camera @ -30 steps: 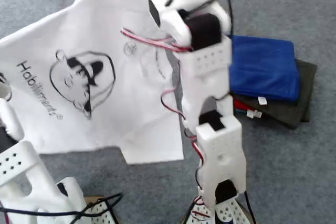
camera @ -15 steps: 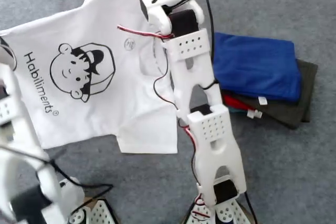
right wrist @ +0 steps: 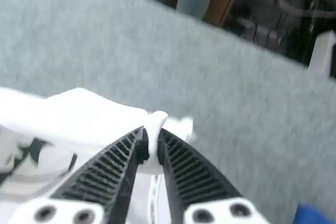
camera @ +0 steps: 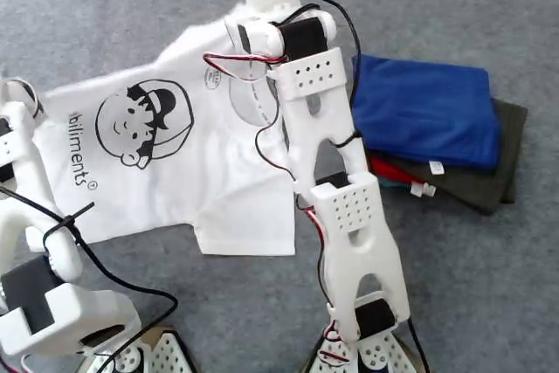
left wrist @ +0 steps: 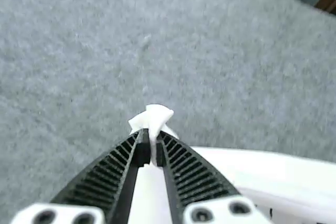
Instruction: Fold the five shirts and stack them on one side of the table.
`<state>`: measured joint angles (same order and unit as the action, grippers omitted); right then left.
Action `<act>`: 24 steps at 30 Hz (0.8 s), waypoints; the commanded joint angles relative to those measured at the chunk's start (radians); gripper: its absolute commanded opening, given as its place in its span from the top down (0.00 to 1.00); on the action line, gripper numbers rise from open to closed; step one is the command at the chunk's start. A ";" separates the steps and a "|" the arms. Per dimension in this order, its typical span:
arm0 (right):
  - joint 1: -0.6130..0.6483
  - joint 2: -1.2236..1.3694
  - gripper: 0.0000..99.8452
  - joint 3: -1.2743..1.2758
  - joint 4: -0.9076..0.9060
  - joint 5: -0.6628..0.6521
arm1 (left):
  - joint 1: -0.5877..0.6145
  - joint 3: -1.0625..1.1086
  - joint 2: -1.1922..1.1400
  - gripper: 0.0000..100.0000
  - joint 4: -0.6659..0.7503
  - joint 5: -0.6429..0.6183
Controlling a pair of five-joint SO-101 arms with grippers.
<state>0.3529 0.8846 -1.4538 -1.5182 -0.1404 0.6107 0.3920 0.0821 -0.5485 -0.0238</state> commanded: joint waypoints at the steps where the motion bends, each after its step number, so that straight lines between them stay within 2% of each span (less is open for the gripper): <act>1: -0.017 -0.012 0.99 -0.010 -0.166 0.000 | -0.002 -0.050 0.008 0.97 -0.158 0.078; 3: -0.015 -0.010 0.99 -0.004 -0.244 -0.014 | 0.005 -0.050 0.008 0.97 -0.221 0.106; 7: -0.011 -0.008 0.99 0.076 -0.250 -0.034 | 0.016 -0.016 0.008 0.97 -0.310 0.153; 12: 0.075 -0.124 0.99 0.312 -0.250 -0.032 | 0.033 0.125 0.035 0.97 -0.321 0.158; 17: 0.132 -0.317 0.99 0.610 -0.221 -0.034 | 0.085 0.277 0.219 0.97 -0.321 0.181; 24: 0.055 -0.470 0.99 0.894 -0.170 -0.035 | 0.064 0.490 0.548 0.97 -0.353 0.193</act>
<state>0.4342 0.5194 -0.6391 -1.7024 -0.1680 0.6843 0.8216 0.4902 -0.8968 0.1634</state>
